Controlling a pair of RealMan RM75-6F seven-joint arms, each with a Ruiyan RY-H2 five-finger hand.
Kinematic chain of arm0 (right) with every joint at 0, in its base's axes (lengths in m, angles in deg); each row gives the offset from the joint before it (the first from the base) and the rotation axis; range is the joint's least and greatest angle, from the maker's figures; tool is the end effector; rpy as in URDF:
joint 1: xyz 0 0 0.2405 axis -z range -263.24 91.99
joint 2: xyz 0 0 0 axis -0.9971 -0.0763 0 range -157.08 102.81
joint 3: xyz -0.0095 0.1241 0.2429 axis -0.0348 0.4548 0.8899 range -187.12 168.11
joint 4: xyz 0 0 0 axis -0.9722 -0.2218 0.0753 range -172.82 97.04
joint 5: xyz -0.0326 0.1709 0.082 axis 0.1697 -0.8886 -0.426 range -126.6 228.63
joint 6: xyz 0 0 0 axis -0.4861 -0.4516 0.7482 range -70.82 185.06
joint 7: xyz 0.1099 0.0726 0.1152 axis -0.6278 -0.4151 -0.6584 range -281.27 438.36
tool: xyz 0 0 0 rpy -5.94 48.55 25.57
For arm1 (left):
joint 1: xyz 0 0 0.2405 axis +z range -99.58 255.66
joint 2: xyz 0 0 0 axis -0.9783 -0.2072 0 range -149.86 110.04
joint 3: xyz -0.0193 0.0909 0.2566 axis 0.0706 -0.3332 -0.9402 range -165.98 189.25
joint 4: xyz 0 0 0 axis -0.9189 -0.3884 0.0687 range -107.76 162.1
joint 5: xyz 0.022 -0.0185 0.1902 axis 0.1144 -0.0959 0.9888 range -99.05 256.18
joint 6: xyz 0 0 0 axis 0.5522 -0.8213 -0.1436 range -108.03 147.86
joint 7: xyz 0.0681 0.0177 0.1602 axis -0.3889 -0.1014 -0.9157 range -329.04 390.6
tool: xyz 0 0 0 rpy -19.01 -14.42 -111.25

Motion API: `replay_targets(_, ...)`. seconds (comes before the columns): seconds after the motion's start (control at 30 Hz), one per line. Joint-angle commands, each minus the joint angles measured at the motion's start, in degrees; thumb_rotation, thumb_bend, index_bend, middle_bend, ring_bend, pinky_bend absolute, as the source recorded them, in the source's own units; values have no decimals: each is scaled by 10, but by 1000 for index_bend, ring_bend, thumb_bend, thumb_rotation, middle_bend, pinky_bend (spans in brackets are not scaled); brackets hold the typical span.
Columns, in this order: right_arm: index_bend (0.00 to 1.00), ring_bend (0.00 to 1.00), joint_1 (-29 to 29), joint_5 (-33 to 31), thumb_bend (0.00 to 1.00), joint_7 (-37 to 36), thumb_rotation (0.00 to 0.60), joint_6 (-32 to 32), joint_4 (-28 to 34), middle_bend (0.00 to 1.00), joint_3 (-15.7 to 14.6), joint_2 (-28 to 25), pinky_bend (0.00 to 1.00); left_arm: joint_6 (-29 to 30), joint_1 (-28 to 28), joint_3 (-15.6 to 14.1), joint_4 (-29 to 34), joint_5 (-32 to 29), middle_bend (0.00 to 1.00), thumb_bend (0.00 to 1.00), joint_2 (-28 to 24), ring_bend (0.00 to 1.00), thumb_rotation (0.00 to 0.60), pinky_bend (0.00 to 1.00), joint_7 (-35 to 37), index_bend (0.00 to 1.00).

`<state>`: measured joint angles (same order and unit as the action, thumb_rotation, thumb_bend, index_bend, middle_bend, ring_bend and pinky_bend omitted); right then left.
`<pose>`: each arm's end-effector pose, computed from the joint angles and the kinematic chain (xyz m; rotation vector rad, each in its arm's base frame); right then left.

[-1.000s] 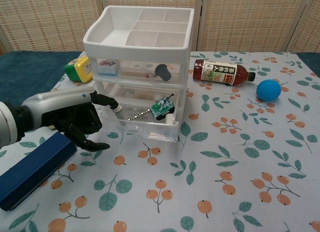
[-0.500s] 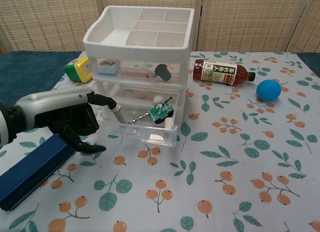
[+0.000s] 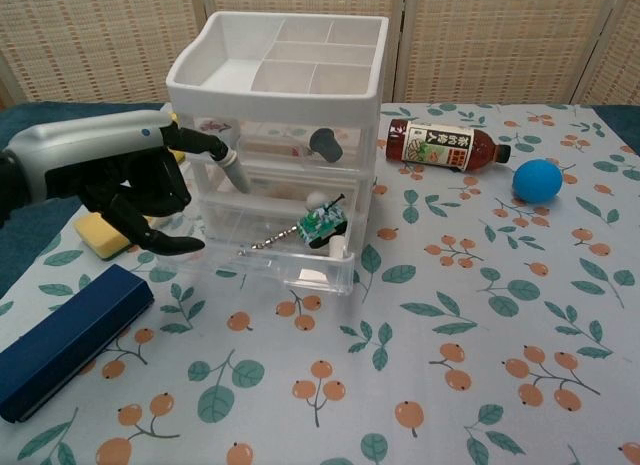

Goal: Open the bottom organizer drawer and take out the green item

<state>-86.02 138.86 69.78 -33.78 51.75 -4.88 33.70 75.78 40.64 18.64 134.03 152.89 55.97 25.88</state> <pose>-0.3290 -0.1918 0.2247 1.2836 -0.8668 0.9907 -0.1211 0.3111 0.0336 -1.9611 -1.2226 -1.1742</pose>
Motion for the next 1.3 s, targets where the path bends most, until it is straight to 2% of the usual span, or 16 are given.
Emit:
replay_targets(0.03, 18, 73, 0, 2, 234, 1, 600, -2, 1, 109, 0, -1, 150, 14, -11, 7, -50, 70, 936, 260, -11, 1000, 600, 1000, 29, 350)
replay_targets(0.1, 18, 72, 1, 2, 234, 2, 600, -3, 2, 109, 0, -2, 150, 24, -20, 6, -83, 114, 936, 262, -12, 1000, 600, 1000, 34, 363)
replay_targets(0.33, 18, 72, 3, 3, 234, 4, 600, -5, 5, 109, -2, -4, 150, 54, -48, -7, -180, 212, 938, 263, 3, 1000, 600, 1000, 57, 411)
replay_targets(0.47, 18, 73, 3, 3, 234, 6, 600, -3, 6, 109, -2, -4, 150, 41, -63, -14, -196, 225, 938, 263, -2, 1000, 600, 1000, 73, 405)
replay_targets(0.53, 18, 73, 2, 2, 234, 6, 600, -1, 6, 109, -2, -4, 150, 15, -74, -19, -189, 219, 938, 263, -13, 1000, 600, 1000, 78, 387)
replay_targets(0.67, 18, 72, 1, 1, 234, 7, 600, 1, 7, 109, -2, -4, 151, -57, -101, -25, -156, 194, 939, 268, -44, 1000, 600, 1000, 81, 273)
replay_targets(0.87, 18, 72, 2, -3, 234, 7, 600, 3, 6, 109, -3, -4, 150, -120, -127, -31, -126, 166, 944, 271, -65, 1000, 600, 1000, 44, 128)
replay_targets(1.03, 18, 73, 1, -5, 234, 7, 600, 8, 5, 109, -3, -3, 150, -162, -149, -27, -105, 140, 964, 289, -74, 1000, 600, 1000, 27, 85)
replay_targets(1.3, 18, 72, -3, -7, 234, 7, 600, 14, 4, 109, -3, -2, 151, -231, -191, -11, -75, 71, 970, 417, -86, 1000, 600, 1000, -3, 31)
